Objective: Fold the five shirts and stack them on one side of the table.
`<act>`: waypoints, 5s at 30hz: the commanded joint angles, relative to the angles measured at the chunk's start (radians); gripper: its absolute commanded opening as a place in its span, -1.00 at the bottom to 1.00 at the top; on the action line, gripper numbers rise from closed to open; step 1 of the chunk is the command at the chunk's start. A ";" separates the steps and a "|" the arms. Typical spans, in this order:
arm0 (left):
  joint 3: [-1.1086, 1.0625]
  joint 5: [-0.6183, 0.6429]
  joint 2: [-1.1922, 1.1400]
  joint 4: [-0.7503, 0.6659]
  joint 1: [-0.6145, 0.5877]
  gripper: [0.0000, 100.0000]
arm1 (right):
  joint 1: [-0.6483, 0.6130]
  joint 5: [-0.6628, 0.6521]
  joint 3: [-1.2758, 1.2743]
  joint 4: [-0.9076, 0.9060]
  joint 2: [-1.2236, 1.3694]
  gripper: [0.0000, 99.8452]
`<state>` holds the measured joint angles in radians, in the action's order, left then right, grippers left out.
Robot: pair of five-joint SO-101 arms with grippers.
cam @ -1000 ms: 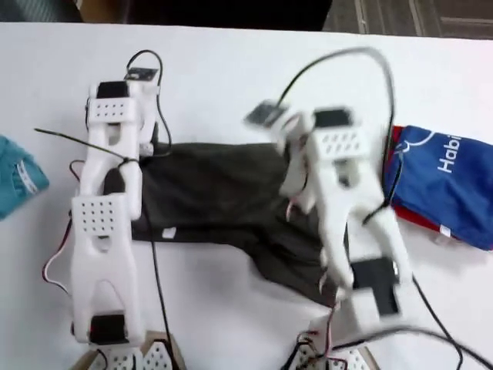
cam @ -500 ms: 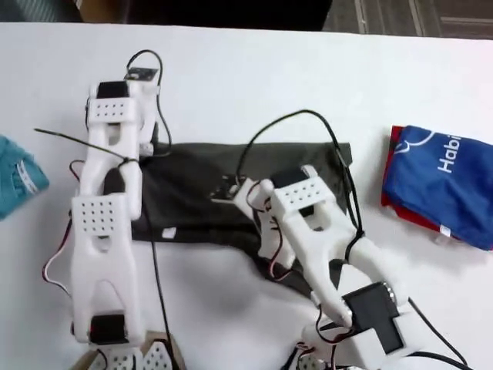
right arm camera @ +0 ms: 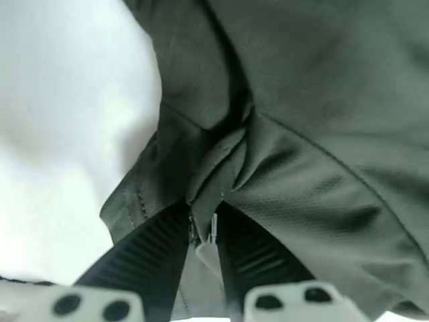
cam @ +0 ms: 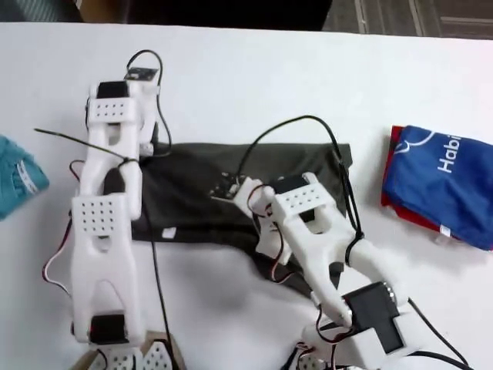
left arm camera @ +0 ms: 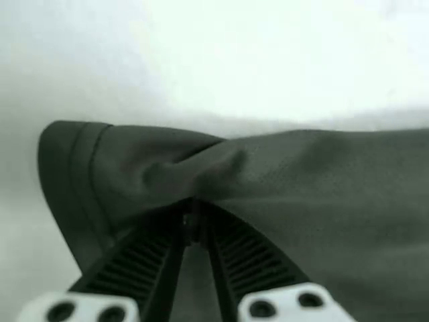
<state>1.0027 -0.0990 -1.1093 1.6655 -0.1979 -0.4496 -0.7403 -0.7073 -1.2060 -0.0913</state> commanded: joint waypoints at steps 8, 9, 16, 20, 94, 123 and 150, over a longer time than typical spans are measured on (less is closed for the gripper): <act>0.021 0.000 -0.008 0.000 -0.029 -0.94 | -0.012 0.006 0.078 -0.217 -0.206 -0.96; 0.021 0.000 -0.008 0.000 -0.029 -0.94 | -0.012 0.006 0.078 -0.225 -0.234 -0.96; 0.021 0.000 -0.008 0.000 -0.029 -0.94 | -0.012 0.006 -0.009 -0.234 -0.285 -0.96; 0.021 0.000 -0.008 0.000 -0.029 -0.94 | -0.012 0.006 -0.095 -0.159 -0.285 -0.96; 0.021 -0.002 -0.008 0.000 -0.028 -0.94 | 0.102 -0.359 0.809 -0.372 0.314 -0.96; 0.021 -0.002 -0.008 0.000 -0.026 -0.94 | 0.236 -0.247 1.533 -0.504 0.684 -0.47; 0.021 -0.002 -0.008 0.000 -0.026 -0.94 | 0.277 -0.173 0.506 -0.186 0.139 -0.47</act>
<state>1.0058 -0.0990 -1.1109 1.6655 -0.1979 -0.2010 -0.8968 -0.1995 -1.4546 0.1097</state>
